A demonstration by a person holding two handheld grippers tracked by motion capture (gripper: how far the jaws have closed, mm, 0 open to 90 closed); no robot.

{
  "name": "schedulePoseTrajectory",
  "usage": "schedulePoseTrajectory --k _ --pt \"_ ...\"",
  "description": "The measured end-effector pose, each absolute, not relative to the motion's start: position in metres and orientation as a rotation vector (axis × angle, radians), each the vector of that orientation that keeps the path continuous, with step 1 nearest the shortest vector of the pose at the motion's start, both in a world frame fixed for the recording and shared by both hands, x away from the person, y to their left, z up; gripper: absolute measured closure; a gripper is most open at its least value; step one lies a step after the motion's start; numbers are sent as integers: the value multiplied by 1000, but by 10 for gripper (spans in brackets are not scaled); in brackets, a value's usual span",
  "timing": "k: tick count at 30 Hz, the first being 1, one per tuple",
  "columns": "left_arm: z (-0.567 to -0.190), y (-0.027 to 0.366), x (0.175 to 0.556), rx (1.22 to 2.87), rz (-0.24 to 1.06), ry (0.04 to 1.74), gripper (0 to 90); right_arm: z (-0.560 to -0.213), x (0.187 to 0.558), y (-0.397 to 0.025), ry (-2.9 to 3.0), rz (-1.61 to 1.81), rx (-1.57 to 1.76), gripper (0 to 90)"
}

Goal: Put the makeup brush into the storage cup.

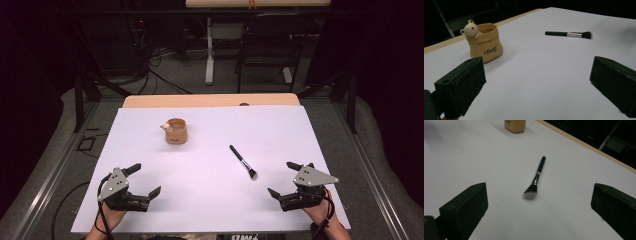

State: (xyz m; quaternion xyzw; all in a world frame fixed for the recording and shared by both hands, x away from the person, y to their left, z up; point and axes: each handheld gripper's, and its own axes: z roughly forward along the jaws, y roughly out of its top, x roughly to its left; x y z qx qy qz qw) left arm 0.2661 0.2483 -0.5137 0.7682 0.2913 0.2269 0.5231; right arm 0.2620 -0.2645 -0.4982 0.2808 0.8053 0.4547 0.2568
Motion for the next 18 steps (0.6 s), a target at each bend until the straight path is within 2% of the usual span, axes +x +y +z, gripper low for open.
schedulePoseTrajectory --k 18 --pt "-513 248 266 1842 538 689 1 -497 264 -262 2190 1230 777 5"
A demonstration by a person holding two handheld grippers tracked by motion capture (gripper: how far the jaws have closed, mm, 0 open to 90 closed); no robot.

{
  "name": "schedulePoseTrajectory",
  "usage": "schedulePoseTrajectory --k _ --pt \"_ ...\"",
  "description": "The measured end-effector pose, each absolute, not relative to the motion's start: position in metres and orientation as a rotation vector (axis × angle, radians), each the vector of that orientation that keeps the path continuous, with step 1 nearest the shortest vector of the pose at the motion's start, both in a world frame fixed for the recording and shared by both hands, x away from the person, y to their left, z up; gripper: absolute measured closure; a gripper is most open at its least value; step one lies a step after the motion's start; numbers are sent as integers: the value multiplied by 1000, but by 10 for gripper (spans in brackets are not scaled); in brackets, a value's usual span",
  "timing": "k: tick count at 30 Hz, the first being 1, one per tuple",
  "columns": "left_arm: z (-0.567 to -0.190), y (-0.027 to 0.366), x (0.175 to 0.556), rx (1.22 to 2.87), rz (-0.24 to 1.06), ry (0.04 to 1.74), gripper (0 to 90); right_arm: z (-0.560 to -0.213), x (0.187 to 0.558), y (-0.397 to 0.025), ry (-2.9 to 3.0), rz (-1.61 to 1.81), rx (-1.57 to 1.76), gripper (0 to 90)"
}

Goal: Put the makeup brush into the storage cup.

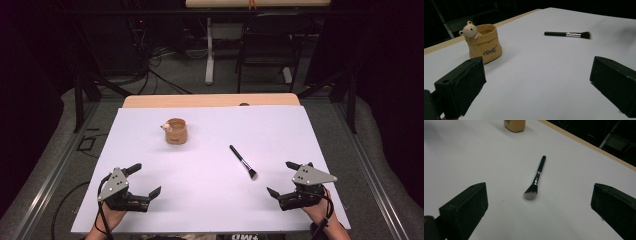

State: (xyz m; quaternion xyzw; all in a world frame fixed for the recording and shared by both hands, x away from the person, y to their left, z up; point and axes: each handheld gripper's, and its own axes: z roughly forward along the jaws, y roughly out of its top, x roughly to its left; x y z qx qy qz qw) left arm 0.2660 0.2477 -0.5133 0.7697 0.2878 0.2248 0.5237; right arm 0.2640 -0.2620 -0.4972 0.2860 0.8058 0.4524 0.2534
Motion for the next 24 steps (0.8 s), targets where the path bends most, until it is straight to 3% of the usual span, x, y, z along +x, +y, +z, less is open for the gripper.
schedulePoseTrajectory --k 24 --pt "-514 246 267 1852 535 687 1 -490 292 -241 2229 1200 794 2"
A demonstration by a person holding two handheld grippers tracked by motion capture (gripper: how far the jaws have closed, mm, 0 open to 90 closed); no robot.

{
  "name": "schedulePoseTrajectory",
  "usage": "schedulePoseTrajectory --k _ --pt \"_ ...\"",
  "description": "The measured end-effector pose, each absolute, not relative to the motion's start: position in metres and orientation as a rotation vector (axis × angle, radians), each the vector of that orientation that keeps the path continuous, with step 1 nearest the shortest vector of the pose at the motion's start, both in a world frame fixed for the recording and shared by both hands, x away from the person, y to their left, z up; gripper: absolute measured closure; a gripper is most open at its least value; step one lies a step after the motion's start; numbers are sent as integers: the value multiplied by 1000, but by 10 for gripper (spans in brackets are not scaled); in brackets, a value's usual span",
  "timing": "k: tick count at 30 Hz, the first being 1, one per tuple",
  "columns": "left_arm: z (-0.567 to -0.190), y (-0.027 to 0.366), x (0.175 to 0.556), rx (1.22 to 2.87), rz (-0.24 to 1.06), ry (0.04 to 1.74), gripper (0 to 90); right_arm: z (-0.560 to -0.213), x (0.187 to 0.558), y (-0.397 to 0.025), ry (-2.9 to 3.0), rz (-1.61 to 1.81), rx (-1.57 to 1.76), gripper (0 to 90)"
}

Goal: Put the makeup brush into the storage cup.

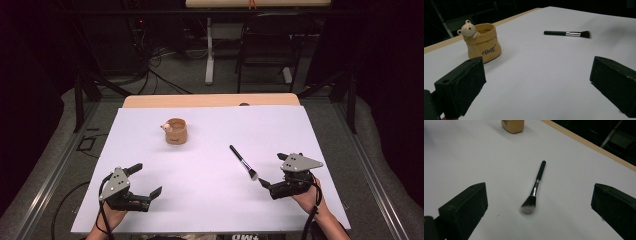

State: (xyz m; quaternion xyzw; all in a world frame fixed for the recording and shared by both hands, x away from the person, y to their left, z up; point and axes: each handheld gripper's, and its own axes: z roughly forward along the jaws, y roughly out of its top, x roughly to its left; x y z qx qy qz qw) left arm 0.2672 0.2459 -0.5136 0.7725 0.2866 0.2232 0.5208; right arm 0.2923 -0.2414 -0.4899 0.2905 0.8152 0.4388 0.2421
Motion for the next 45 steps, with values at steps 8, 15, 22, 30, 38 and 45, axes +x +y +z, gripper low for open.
schedulePoseTrajectory --k 8,15,22,30,38,45 --pt "-514 246 267 1852 534 689 1 -488 302 -237 2240 1202 805 2" --pt "-514 246 267 1851 532 689 1 -487 312 -231 2264 1190 806 2" --pt "-514 246 268 1852 530 691 1 -487 322 -226 2292 1173 813 2" --pt "-514 246 268 1851 533 691 1 -486 333 -218 2333 1149 805 0" --pt "-514 246 267 1852 534 690 1 -483 344 -211 2337 1161 807 0" --pt "-514 246 267 1851 534 691 1 -482 352 -206 2348 1162 814 0"
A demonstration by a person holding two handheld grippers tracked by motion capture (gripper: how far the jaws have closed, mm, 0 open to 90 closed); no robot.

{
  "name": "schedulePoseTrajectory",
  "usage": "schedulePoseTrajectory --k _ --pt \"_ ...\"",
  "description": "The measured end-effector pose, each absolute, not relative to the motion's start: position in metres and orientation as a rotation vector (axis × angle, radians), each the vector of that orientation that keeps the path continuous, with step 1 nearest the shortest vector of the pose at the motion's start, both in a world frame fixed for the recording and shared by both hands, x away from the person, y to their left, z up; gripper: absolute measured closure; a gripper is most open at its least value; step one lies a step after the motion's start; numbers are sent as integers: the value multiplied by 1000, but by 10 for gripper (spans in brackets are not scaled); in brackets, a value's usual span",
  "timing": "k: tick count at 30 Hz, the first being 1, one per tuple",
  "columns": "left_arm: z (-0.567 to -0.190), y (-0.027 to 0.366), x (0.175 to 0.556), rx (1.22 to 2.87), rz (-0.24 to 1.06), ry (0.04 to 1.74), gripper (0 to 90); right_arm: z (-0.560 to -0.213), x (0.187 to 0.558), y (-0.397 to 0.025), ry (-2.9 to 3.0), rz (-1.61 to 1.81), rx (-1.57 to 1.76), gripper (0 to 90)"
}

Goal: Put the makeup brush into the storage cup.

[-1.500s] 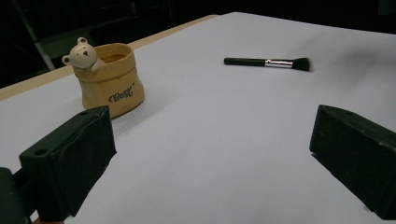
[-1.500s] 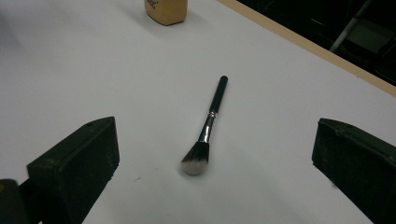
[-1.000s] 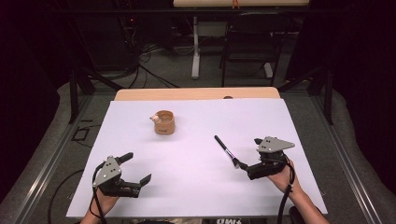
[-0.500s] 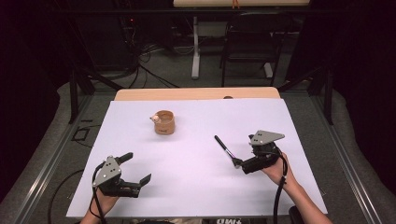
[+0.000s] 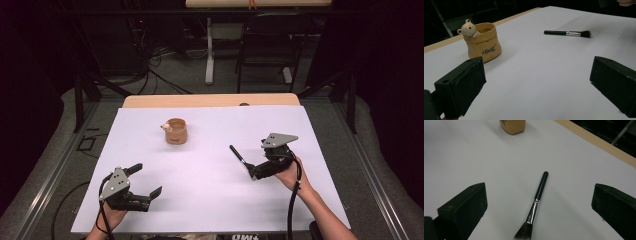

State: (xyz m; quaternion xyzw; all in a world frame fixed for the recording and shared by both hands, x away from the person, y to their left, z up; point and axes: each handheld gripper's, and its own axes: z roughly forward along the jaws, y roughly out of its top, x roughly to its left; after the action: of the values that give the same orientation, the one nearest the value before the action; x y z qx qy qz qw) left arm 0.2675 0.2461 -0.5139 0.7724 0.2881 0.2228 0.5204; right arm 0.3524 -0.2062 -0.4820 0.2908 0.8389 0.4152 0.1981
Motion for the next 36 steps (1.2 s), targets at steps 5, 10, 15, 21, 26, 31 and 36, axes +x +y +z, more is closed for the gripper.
schedulePoseTrajectory --k 5,10,15,21,26,31,36 --pt "-514 246 267 1852 535 690 1 -481 360 -202 2347 1171 819 0" --pt "-514 246 267 1852 532 688 1 -482 366 -195 2358 1174 818 0" --pt "-514 246 267 1852 531 686 1 -482 375 -187 2375 1170 817 0" --pt "-514 247 267 1849 532 687 1 -484 383 -181 2403 1149 821 0" --pt "-514 247 267 1852 531 683 1 -485 389 -179 2416 1133 838 0" --pt "-514 247 267 1853 531 686 1 -484 398 -175 2451 1094 856 0" --pt "-514 247 267 1850 530 689 1 -483 405 -169 2496 1048 883 0"
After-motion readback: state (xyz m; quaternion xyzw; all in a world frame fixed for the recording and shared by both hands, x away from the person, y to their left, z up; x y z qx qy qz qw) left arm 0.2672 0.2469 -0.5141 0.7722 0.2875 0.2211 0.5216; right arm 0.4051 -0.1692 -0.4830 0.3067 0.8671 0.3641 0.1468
